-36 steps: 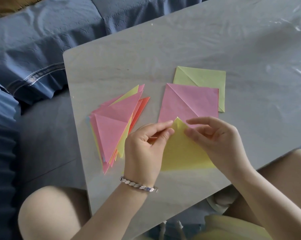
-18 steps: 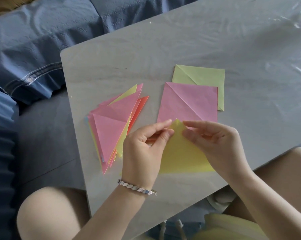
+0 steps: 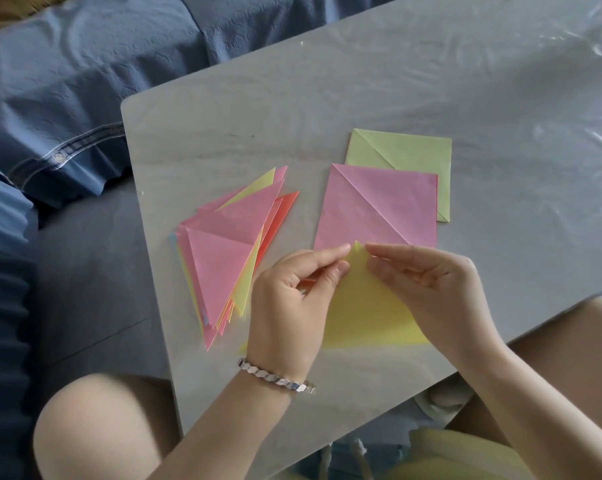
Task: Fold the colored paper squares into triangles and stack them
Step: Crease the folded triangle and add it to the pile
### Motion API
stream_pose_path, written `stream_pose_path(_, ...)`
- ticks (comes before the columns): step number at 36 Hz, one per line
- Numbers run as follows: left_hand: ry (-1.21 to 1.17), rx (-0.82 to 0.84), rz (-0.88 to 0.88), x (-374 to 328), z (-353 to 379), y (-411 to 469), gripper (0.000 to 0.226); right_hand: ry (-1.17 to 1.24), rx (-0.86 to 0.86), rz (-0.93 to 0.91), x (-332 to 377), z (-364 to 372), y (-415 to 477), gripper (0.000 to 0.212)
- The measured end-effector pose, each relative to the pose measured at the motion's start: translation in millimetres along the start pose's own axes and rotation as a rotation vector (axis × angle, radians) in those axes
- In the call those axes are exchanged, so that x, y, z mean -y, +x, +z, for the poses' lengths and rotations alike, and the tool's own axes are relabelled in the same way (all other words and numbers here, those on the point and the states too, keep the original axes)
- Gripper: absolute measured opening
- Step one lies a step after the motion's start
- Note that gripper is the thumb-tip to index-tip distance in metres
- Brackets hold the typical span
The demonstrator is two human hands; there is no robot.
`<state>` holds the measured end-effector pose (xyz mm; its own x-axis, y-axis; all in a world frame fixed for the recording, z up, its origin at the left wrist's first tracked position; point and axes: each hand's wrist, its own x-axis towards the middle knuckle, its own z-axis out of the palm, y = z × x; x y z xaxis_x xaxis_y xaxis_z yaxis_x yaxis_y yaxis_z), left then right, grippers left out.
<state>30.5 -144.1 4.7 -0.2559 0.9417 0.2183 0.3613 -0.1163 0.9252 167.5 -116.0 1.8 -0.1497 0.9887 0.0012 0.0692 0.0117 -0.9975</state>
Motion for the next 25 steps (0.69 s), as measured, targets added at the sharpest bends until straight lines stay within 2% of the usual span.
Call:
stream_pose_path(14,0.038,0.005,-0.011,4.9,-0.5,0.0,0.021,-0.105,-0.008,0.004,-6.2,-0.8,3.5,0.025)
stream_pose_path(18,0.084,0.001,-0.015,4.1,-1.7,-0.9,0.028,-0.150,0.002,-0.019,-6.9,-0.7,5.4,0.024)
stream_pose_path(23,0.047,0.026,-0.152,0.8,-1.9,3.6,0.031,-0.232,0.051,-0.062,-4.4,-4.4,7.4,0.022)
stream_pose_path(25,0.064,0.067,-0.175,-1.4,-2.8,7.4,0.022,-0.294,0.111,-0.110,-2.0,-6.4,9.7,0.022)
